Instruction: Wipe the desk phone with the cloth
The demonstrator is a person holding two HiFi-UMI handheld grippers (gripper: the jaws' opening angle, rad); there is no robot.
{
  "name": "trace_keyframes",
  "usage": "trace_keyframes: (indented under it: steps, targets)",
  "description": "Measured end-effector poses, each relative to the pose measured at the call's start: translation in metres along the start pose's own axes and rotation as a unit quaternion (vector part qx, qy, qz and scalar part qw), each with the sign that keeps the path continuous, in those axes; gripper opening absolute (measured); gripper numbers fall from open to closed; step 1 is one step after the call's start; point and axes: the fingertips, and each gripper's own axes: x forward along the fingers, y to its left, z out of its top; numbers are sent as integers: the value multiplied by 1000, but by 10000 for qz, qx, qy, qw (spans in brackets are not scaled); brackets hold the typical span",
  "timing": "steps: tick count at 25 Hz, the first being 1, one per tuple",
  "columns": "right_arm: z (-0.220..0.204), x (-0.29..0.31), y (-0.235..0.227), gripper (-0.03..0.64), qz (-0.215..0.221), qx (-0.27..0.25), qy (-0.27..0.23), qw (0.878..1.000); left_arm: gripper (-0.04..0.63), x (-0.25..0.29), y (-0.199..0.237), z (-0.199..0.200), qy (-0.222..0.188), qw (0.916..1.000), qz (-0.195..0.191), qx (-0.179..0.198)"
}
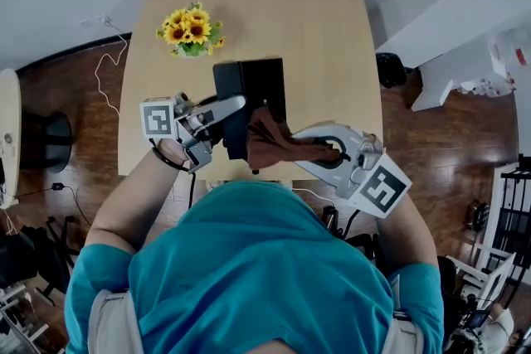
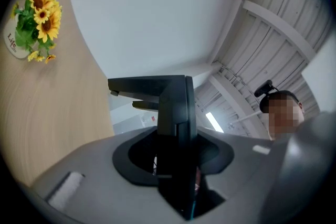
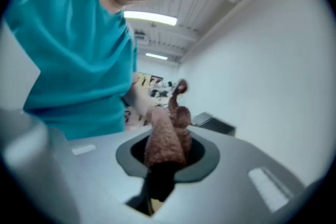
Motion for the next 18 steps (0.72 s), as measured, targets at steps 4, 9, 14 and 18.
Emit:
trace_keyframes:
  steps: [4,9,14,18]
  targets:
    - [29,-9,-85,60,-1393,-149,-417,9893,178,6,-3,-17,358,9991,-6,223]
    - [4,6,-66,60,-1134,-337,340,9924,178,5,-8,-11,51,9997,-133,199]
    - [-5,16,20,60,0,-238,126,9996,179,-14,-16,9,-419,9967,-680,139]
    - [7,-25,-6,60,-455,1317,-1279,9820,179,-25,-14,7,-350,9942,-950,372]
